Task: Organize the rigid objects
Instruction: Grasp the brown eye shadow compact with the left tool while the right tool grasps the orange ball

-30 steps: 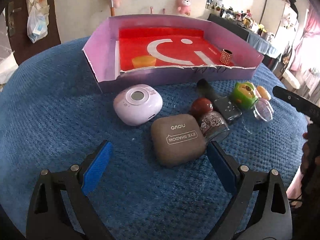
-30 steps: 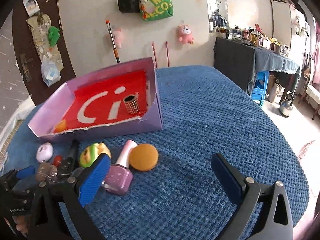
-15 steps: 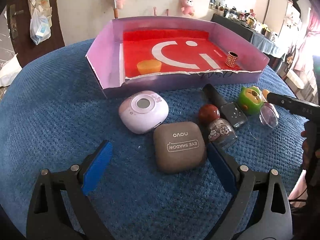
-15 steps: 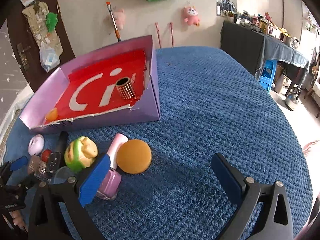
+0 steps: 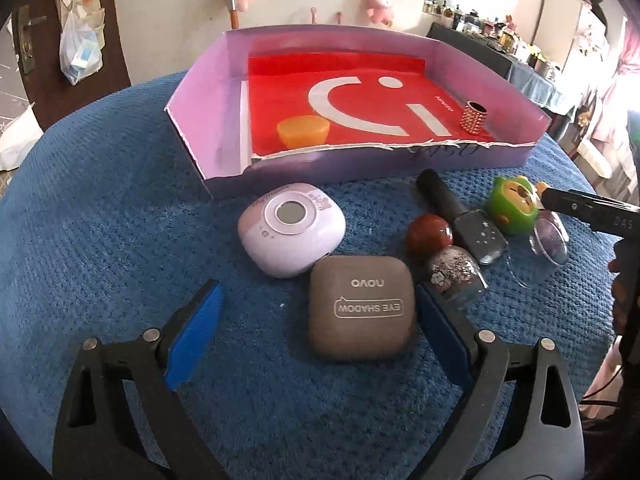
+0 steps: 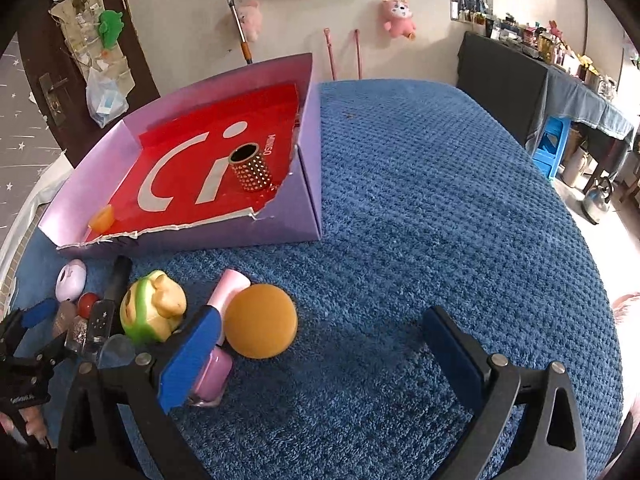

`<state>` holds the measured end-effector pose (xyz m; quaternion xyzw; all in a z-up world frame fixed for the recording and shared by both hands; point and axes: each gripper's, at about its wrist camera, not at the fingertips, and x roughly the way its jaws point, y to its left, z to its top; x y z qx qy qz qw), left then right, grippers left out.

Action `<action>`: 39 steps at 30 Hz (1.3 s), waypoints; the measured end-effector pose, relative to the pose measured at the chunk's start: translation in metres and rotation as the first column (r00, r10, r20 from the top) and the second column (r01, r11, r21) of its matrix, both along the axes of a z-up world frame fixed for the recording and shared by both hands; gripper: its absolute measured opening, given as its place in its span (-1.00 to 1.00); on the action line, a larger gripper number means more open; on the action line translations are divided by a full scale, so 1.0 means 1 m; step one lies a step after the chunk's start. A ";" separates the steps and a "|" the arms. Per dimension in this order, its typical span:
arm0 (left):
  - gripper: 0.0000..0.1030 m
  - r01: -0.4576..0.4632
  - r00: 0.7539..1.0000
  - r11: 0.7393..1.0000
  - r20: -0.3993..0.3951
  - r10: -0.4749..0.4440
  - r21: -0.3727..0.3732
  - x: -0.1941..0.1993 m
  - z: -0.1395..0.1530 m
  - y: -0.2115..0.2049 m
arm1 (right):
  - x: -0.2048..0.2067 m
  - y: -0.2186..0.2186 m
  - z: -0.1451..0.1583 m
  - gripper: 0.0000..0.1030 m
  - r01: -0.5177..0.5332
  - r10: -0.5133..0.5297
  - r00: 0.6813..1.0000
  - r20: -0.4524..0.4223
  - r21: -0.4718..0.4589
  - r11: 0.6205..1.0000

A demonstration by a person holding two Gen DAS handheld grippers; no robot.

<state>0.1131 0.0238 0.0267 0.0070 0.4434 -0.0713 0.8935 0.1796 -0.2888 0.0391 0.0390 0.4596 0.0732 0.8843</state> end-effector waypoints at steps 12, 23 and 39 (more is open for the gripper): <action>0.71 0.014 1.000 1.000 0.008 -0.014 -0.012 -0.002 0.002 0.002 | 0.003 0.003 0.004 0.98 -0.074 0.073 0.997 -0.020 -0.083 0.994; -0.03 0.070 0.997 0.996 0.035 -0.069 -0.049 -0.005 0.007 -0.004 | -0.007 0.014 -0.001 0.06 -0.134 0.134 0.990 0.033 -0.022 0.991; -0.04 0.081 0.995 0.991 0.065 -0.074 -0.111 -0.017 0.023 0.001 | -0.039 0.027 0.029 -0.22 -0.161 0.160 0.977 0.144 -0.004 0.987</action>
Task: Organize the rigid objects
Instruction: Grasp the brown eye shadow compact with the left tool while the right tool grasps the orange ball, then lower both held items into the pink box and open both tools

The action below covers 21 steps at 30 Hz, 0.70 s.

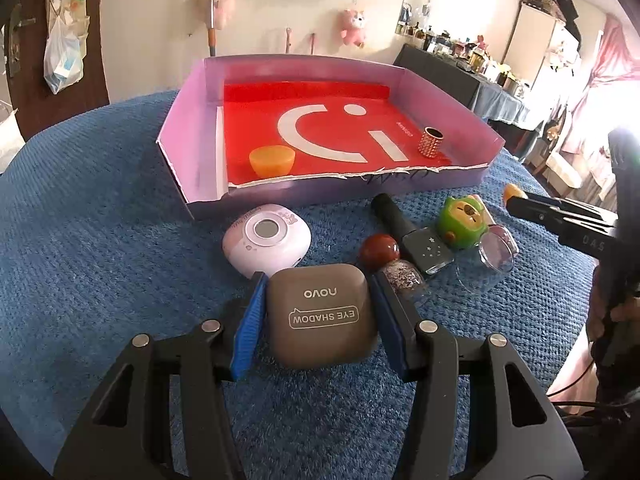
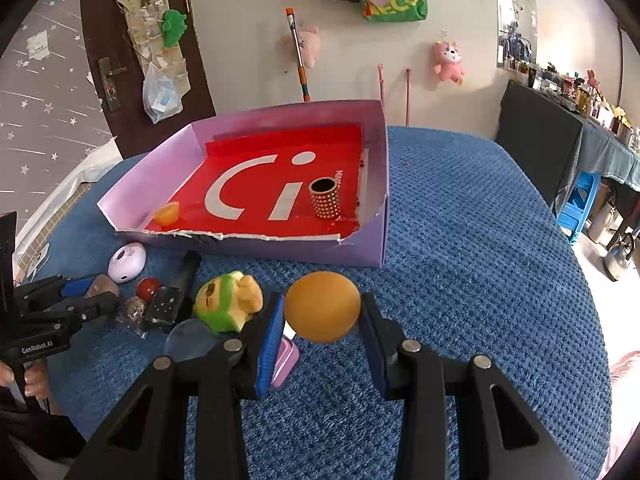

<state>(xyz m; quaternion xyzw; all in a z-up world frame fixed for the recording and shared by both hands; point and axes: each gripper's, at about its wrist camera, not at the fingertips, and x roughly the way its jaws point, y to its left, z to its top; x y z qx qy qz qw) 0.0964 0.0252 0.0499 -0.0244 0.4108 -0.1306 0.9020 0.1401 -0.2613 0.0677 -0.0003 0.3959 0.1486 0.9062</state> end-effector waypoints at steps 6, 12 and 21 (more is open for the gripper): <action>-0.04 0.010 1.000 1.000 0.021 -0.010 -0.002 -0.005 0.008 0.000 | -0.002 -0.002 -0.003 -0.22 0.007 -0.007 1.000 -0.008 0.013 1.000; -0.04 0.041 0.998 0.999 0.051 -0.040 -0.023 0.002 0.025 -0.003 | 0.000 0.000 0.007 -0.22 -0.010 0.010 1.000 0.010 0.029 1.000; -0.04 0.190 0.981 0.982 0.039 -0.190 -0.006 0.055 0.045 -0.026 | 0.035 0.033 0.023 -0.22 -0.143 0.142 0.989 0.030 0.019 0.990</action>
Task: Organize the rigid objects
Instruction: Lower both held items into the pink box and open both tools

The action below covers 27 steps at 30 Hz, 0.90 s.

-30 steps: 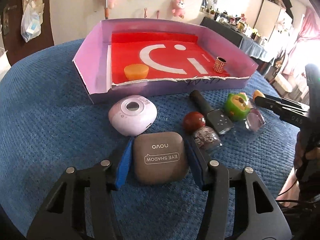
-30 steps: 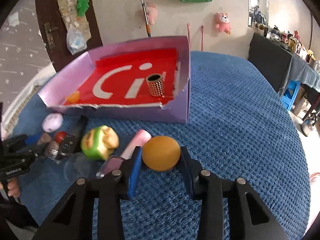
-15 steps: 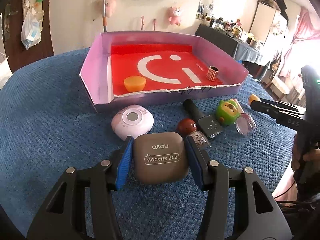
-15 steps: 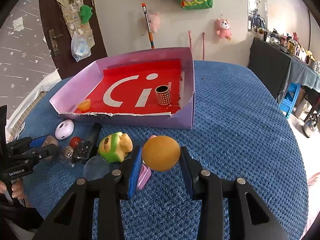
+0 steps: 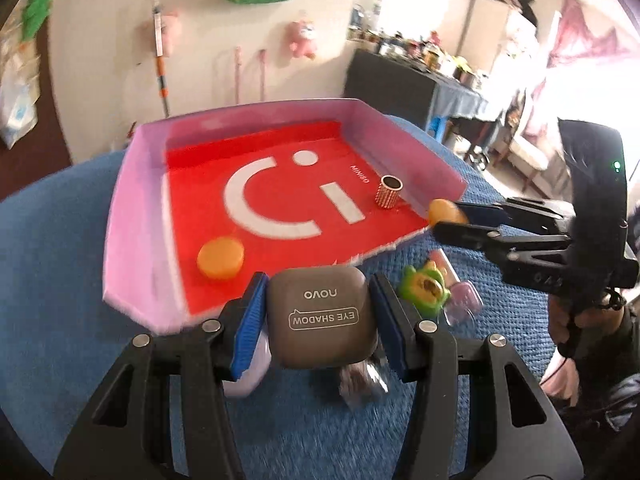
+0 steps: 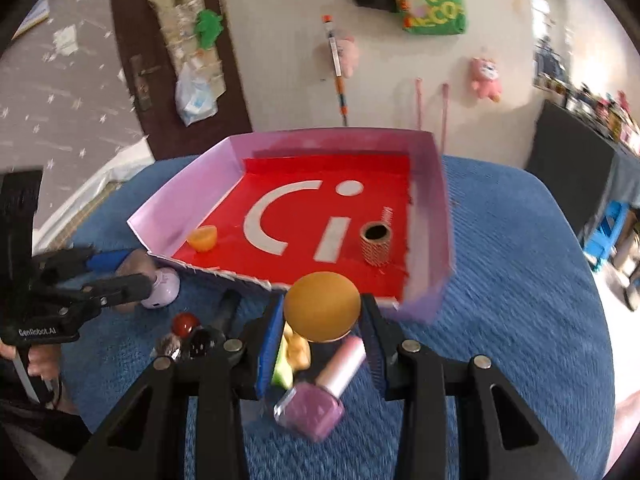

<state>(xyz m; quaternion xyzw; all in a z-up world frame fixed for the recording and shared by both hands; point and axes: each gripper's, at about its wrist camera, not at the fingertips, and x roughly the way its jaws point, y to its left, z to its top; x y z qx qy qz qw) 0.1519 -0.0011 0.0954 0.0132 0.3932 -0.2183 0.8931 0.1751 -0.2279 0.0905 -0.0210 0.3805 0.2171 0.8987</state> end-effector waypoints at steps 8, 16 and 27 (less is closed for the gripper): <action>-0.04 0.110 0.992 0.991 -0.068 -0.105 0.076 0.062 -0.011 -0.020 | 0.043 0.033 -0.009 -0.22 -0.126 0.123 0.992 -0.036 -0.078 0.989; -0.04 0.185 0.975 0.976 -0.143 -0.168 0.116 0.095 -0.027 -0.030 | 0.072 0.049 -0.026 -0.22 -0.207 0.194 0.976 -0.100 -0.138 0.969; -0.04 0.211 0.963 0.969 -0.199 -0.183 0.131 0.109 -0.049 -0.034 | 0.090 0.050 -0.042 -0.22 -0.244 0.221 0.962 -0.159 -0.142 0.959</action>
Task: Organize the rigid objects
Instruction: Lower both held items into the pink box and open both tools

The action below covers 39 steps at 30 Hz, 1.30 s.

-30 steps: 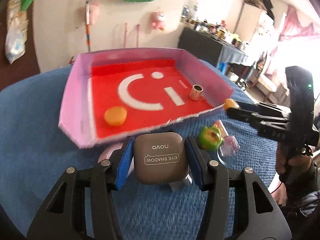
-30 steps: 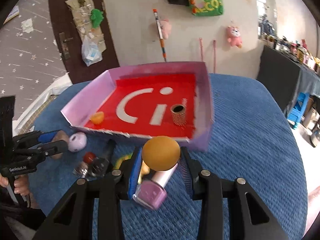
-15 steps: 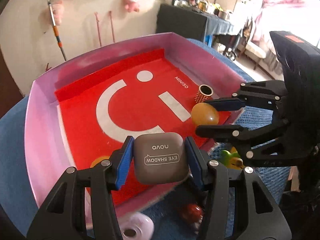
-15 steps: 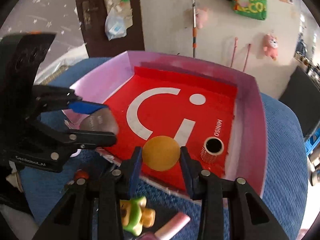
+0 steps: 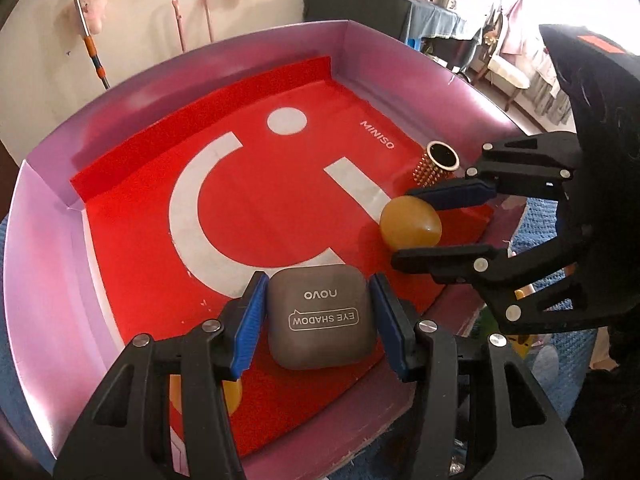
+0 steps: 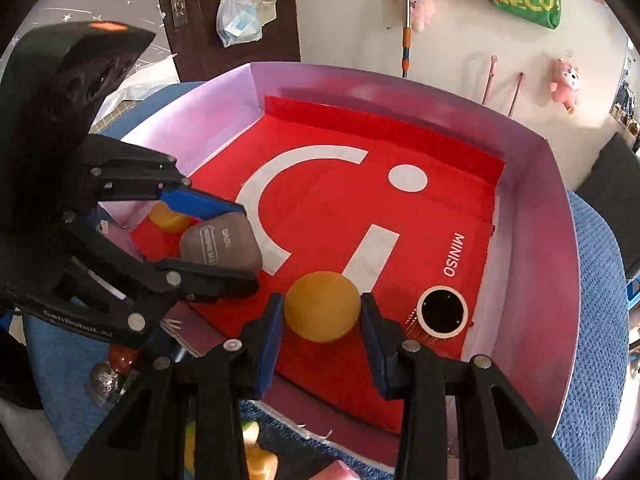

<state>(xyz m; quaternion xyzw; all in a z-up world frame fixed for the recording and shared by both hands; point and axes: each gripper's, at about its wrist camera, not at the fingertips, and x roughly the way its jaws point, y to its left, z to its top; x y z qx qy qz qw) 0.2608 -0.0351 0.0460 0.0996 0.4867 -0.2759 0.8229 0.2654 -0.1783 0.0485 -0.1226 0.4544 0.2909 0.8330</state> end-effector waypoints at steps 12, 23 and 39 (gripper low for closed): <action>-0.03 0.006 1.000 1.000 0.018 -0.006 0.008 -0.003 0.001 0.001 | 0.004 -0.001 -0.004 -0.21 -0.008 0.008 1.000 -0.013 0.012 1.000; -0.02 0.004 1.000 1.000 0.017 -0.004 0.006 -0.003 0.003 0.000 | 0.004 -0.001 -0.005 -0.19 -0.012 0.012 1.000 -0.016 0.018 1.000; 0.23 -0.013 0.998 1.000 0.056 0.013 0.003 -0.003 0.010 0.008 | 0.003 -0.002 -0.003 -0.03 -0.010 0.010 1.000 -0.014 0.021 1.000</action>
